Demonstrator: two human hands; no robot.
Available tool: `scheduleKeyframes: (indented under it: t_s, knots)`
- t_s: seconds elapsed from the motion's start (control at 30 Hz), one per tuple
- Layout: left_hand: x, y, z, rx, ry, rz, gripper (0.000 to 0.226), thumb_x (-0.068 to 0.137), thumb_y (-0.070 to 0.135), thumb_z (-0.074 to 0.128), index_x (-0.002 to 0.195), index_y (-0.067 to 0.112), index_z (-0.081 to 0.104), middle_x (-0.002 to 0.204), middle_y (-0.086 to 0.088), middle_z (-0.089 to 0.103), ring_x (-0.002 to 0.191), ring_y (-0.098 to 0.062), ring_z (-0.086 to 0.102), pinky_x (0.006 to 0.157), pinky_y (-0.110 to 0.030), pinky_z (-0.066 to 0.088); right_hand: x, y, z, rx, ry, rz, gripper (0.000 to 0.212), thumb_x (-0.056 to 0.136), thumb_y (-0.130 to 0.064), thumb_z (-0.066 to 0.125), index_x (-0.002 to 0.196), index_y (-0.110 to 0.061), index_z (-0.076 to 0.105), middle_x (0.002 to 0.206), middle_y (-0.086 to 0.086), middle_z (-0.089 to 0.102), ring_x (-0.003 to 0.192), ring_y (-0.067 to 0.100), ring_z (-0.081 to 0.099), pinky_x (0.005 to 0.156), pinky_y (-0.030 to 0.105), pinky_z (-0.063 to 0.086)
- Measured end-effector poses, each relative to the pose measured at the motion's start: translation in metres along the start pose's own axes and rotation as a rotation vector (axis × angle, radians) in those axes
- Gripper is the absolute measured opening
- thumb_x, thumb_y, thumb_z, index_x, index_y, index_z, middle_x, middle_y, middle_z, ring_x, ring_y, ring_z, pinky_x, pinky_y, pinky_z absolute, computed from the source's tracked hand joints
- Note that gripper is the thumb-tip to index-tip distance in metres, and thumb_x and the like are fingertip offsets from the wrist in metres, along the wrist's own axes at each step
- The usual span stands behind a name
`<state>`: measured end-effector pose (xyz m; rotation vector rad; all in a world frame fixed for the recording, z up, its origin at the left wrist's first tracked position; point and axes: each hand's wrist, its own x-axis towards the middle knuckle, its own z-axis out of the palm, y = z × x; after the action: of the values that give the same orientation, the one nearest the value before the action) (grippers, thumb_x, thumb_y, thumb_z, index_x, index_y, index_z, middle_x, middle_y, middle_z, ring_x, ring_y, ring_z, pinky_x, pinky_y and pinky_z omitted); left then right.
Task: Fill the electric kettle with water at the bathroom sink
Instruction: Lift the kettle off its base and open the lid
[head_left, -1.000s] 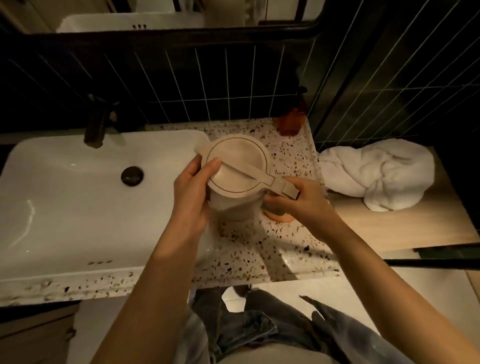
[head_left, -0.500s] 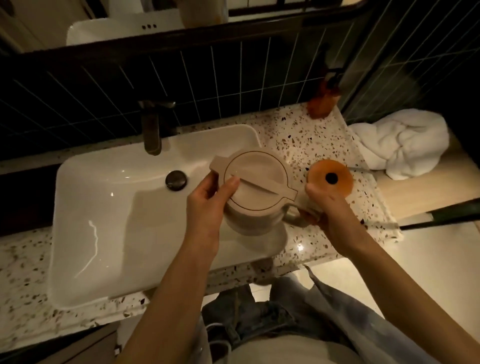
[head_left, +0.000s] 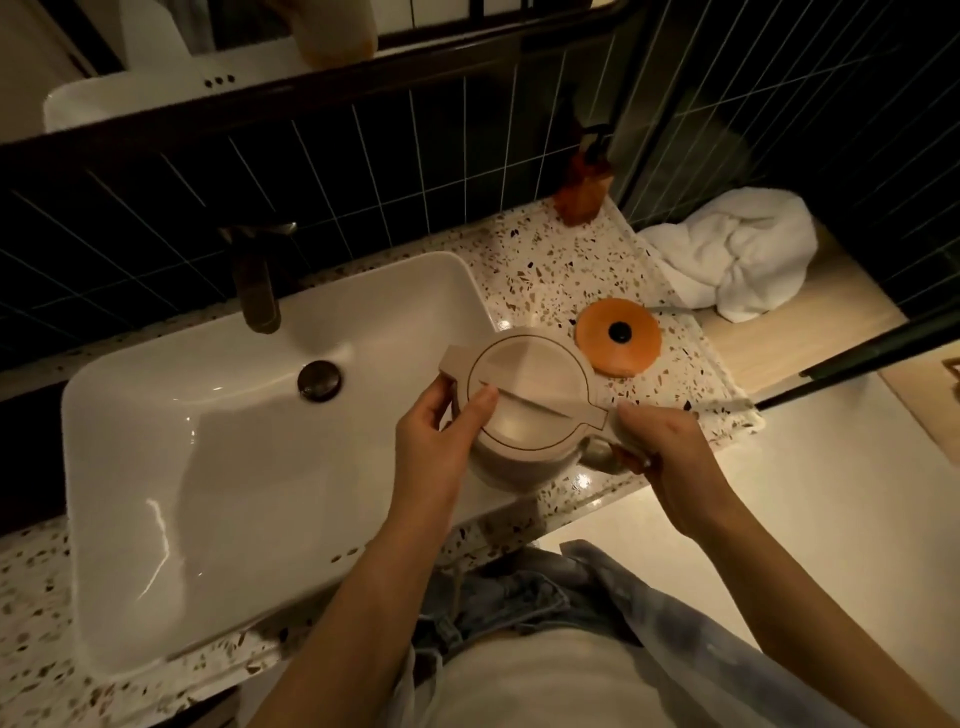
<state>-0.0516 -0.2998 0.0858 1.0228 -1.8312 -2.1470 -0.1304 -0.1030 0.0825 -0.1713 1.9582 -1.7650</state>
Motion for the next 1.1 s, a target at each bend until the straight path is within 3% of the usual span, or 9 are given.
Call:
scheduleKeyframes:
  t_s: [0.1,0.27,0.4,0.5,0.67,0.77,0.83,0.97,1.1]
  knots:
    - [-0.002,-0.003,0.002,0.002,0.010,-0.005,0.038,0.085,0.029,0.071,0.121,0.037,0.062,0.116,0.017,0.068,0.120,-0.007,0.057,0.103,-0.029,0.044,-0.001,0.004,-0.007,0.001,-0.049,-0.007,0.035,0.077,-0.041,0.058,0.050,-0.021,0.048,0.055,0.002,0.038,0.056,0.018,0.035,0.058,0.032,0.030]
    - [-0.005,0.001,0.004,0.047,0.056,0.023,0.046,0.085,0.027,0.071,0.125,0.043,0.054,0.112,0.030,0.056,0.123,-0.004,0.051,0.088,-0.013,0.042,0.001,0.012,-0.013,-0.008,-0.128,-0.006,0.035,0.078,-0.038,0.058,0.054,-0.014,0.048,0.061,0.013,0.040,0.061,0.022,0.038,0.061,0.034,0.032]
    - [-0.007,0.003,0.003,0.187,0.069,0.138,0.074,0.087,0.022,0.071,0.148,0.036,0.032,0.144,0.022,0.043,0.134,-0.003,0.039,0.108,-0.024,0.036,0.004,0.023,-0.024,0.016,-0.205,0.037,0.051,0.079,-0.048,0.059,0.076,0.003,0.063,0.081,0.034,0.055,0.075,0.044,0.052,0.074,0.040,0.043]
    - [-0.005,0.007,0.007,0.289,0.024,0.211,0.072,0.090,0.018,0.066,0.150,0.036,0.030,0.155,0.017,0.034,0.140,-0.001,0.032,0.117,-0.025,0.028,0.007,0.025,-0.029,-0.005,-0.284,0.069,0.076,0.073,-0.066,0.063,0.081,0.009,0.062,0.087,0.038,0.056,0.077,0.037,0.055,0.078,0.036,0.043]
    - [-0.002,0.009,0.012,0.290,-0.002,0.212,0.059,0.091,0.026,0.064,0.144,0.039,0.041,0.140,0.009,0.053,0.124,0.000,0.051,0.108,-0.033,0.045,0.011,0.023,-0.036,0.001,-0.343,0.123,0.041,0.075,-0.058,0.060,0.053,-0.023,0.058,0.059,0.000,0.050,0.060,0.012,0.047,0.065,0.024,0.040]
    - [-0.003,0.009,0.012,0.314,0.013,0.232,0.059,0.091,0.026,0.065,0.144,0.036,0.042,0.138,0.013,0.053,0.119,0.009,0.051,0.105,-0.025,0.045,0.013,0.022,-0.038,-0.023,-0.355,0.110,0.048,0.077,-0.057,0.058,0.053,-0.015,0.051,0.060,0.006,0.043,0.060,0.018,0.040,0.063,0.027,0.035]
    - [-0.002,0.007,0.012,0.316,0.016,0.222,0.058,0.091,0.026,0.065,0.143,0.036,0.043,0.140,0.010,0.054,0.123,0.002,0.052,0.107,-0.029,0.045,0.013,0.021,-0.038,-0.036,-0.358,0.115,0.058,0.075,-0.065,0.060,0.054,-0.012,0.048,0.061,0.008,0.042,0.061,0.020,0.039,0.062,0.024,0.035]
    - [-0.001,0.009,0.012,0.334,0.009,0.199,0.058,0.090,0.026,0.066,0.142,0.038,0.044,0.141,0.007,0.053,0.124,-0.003,0.052,0.105,-0.024,0.046,0.014,0.020,-0.039,-0.022,-0.348,0.118,0.039,0.078,-0.052,0.057,0.052,-0.024,0.053,0.057,-0.001,0.044,0.058,0.010,0.042,0.062,0.023,0.035]
    - [-0.004,0.020,0.012,0.433,0.004,0.255,0.052,0.091,0.029,0.064,0.139,0.034,0.047,0.150,0.013,0.041,0.131,0.002,0.043,0.109,-0.024,0.041,0.016,0.020,-0.040,-0.024,-0.361,0.114,0.055,0.075,-0.062,0.062,0.054,-0.013,0.050,0.061,0.018,0.039,0.062,0.021,0.040,0.064,0.029,0.034]
